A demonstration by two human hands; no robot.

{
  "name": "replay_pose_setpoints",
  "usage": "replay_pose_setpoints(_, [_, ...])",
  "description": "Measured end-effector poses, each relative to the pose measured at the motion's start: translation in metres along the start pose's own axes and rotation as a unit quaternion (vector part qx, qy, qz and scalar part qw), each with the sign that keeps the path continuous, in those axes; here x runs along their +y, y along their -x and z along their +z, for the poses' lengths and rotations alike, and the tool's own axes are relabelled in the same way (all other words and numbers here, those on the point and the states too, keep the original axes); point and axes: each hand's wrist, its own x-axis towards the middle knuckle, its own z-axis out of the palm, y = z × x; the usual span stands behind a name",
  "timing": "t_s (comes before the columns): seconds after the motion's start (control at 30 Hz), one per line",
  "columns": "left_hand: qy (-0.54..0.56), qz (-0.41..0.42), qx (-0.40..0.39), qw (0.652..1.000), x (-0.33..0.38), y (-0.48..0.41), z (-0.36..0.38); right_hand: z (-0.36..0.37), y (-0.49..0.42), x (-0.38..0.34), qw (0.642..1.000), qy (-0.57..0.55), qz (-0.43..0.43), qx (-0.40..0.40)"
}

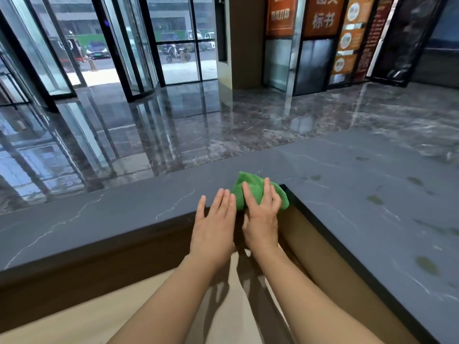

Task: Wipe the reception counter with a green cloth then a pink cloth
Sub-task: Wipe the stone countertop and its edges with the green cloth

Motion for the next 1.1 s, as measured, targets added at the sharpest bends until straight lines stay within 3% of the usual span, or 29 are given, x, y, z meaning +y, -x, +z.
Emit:
replay_pose_setpoints(0.27, [0.012,-0.051,0.037,0.998,-0.064,0.054,0.0,0.036,0.035,-0.084,0.999,0.046,-0.004,-0.006])
replay_pose_setpoints(0.4, [-0.016,-0.092,0.068,0.993,-0.1,0.076,0.006,0.049,0.051,-0.131,0.996,0.068,-0.005,-0.05])
replay_pose_setpoints(0.53, [-0.03,-0.131,0.069,0.989,-0.12,0.089,0.007,0.055,0.061,-0.158,0.985,0.106,-0.069,-0.117])
replay_pose_setpoints(0.67, [-0.041,-0.161,0.043,0.985,-0.116,0.091,0.002,0.044,0.046,-0.146,0.971,0.149,-0.131,-0.132])
replay_pose_setpoints(0.8, [-0.025,-0.133,0.026,0.99,-0.09,0.07,-0.012,0.013,0.011,-0.113,0.945,0.194,-0.211,-0.161])
replay_pose_setpoints(1.1, [0.071,-0.082,0.02,0.994,-0.036,0.004,-0.028,-0.035,-0.057,-0.069,0.923,0.286,-0.086,-0.242])
